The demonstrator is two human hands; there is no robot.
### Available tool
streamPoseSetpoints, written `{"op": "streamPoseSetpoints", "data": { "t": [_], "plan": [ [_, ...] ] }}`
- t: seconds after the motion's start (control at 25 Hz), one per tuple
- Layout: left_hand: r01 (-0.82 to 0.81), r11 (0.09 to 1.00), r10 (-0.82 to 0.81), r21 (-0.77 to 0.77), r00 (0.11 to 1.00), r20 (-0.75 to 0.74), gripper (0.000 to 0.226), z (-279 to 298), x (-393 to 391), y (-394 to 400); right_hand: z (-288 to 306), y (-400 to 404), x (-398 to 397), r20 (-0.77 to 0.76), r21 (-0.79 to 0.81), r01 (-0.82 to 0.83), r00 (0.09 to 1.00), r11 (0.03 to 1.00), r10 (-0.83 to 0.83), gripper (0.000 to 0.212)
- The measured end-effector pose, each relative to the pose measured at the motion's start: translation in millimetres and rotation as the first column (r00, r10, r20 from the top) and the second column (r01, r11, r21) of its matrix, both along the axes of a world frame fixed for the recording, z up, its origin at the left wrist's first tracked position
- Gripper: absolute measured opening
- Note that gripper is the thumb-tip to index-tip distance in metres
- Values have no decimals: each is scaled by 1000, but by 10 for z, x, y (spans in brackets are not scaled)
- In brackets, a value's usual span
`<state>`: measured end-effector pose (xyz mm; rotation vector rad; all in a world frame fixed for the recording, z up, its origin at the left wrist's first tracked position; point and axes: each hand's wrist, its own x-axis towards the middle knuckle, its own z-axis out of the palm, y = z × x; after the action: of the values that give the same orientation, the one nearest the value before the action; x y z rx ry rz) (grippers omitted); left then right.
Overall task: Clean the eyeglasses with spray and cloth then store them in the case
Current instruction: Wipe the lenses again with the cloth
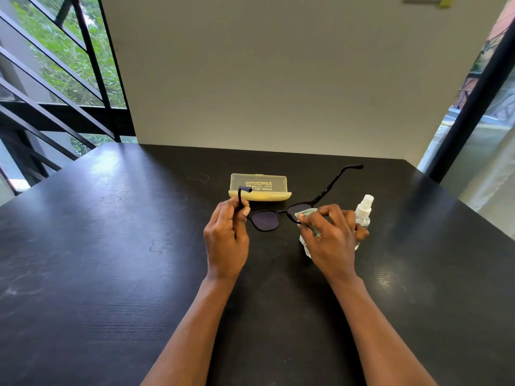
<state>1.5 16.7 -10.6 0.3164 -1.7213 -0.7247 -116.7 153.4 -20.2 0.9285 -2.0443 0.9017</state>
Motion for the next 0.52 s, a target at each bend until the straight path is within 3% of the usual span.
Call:
{"op": "streamPoseSetpoints", "data": {
  "t": [0.28, 0.52],
  "plan": [
    [-24, 999, 25, -35, 1000, 19, 14, 12, 8, 6, -6, -20, 16, -58, 104, 166, 985, 981, -161, 31],
    [-28, 999, 29, -36, 1000, 12, 13, 8, 10, -4, -33, -56, 8, 106, 194, -14, 994, 981, -6, 43]
  ]
}}
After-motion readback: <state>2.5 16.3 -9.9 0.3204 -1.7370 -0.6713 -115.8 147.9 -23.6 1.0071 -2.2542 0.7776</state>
